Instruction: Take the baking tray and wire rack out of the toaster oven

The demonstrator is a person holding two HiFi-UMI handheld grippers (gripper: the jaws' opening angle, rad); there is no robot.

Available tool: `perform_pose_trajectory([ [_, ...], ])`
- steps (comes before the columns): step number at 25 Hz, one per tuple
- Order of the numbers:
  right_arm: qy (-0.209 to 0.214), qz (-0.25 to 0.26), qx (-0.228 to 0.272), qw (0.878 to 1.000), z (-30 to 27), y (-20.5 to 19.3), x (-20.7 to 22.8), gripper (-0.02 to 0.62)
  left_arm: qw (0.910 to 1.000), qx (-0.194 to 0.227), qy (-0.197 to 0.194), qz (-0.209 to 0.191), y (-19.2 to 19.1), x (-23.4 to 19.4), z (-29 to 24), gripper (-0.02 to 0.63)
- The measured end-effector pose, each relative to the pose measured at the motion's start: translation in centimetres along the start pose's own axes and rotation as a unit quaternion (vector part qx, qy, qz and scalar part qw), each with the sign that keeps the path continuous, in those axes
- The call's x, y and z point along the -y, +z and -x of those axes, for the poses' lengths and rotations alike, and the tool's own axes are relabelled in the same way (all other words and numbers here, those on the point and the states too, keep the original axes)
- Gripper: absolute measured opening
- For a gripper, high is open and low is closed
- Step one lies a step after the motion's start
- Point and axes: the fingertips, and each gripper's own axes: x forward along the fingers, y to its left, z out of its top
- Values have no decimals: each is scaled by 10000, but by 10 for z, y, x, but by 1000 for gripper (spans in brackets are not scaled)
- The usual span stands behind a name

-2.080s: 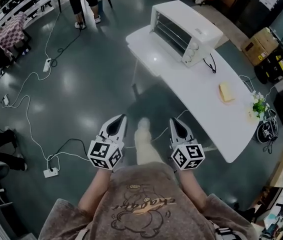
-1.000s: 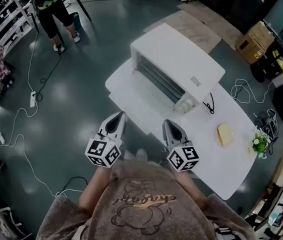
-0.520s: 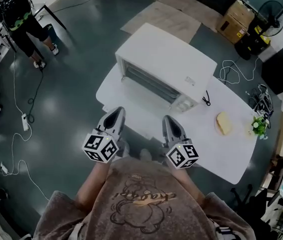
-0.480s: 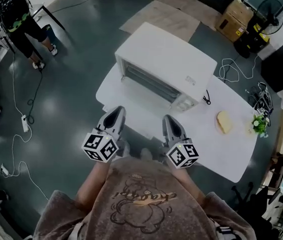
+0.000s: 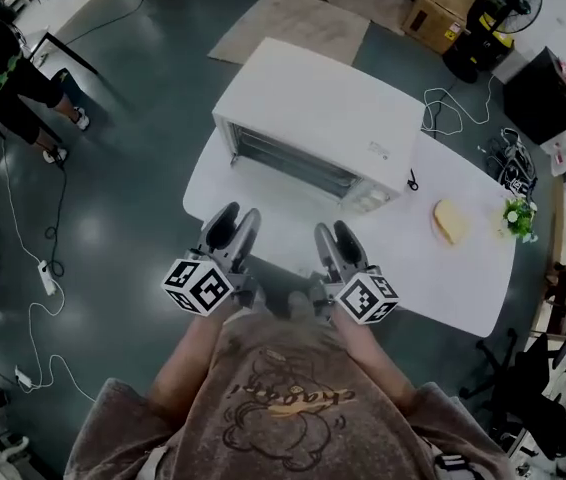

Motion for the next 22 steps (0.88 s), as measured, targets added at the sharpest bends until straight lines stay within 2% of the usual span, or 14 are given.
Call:
perform_pose_trajectory([
  [5, -280, -343, 191, 9988, -18, -8, 16, 225, 9984, -223, -34, 526, -13, -28, -27, 215],
  [9, -511, -682, 306, 9959, -42, -17, 37, 225, 9957, -481, -19, 787, -26, -60, -54, 215],
  [15, -1048, -1078, 508, 9873, -66, -32, 76, 225, 9888, -808, 12, 1253, -51, -100, -98, 215],
  [22, -1464, -1452, 888, 9745, -95, -38, 115, 224, 9800, -916, 42, 1765, -68, -135, -142, 213],
])
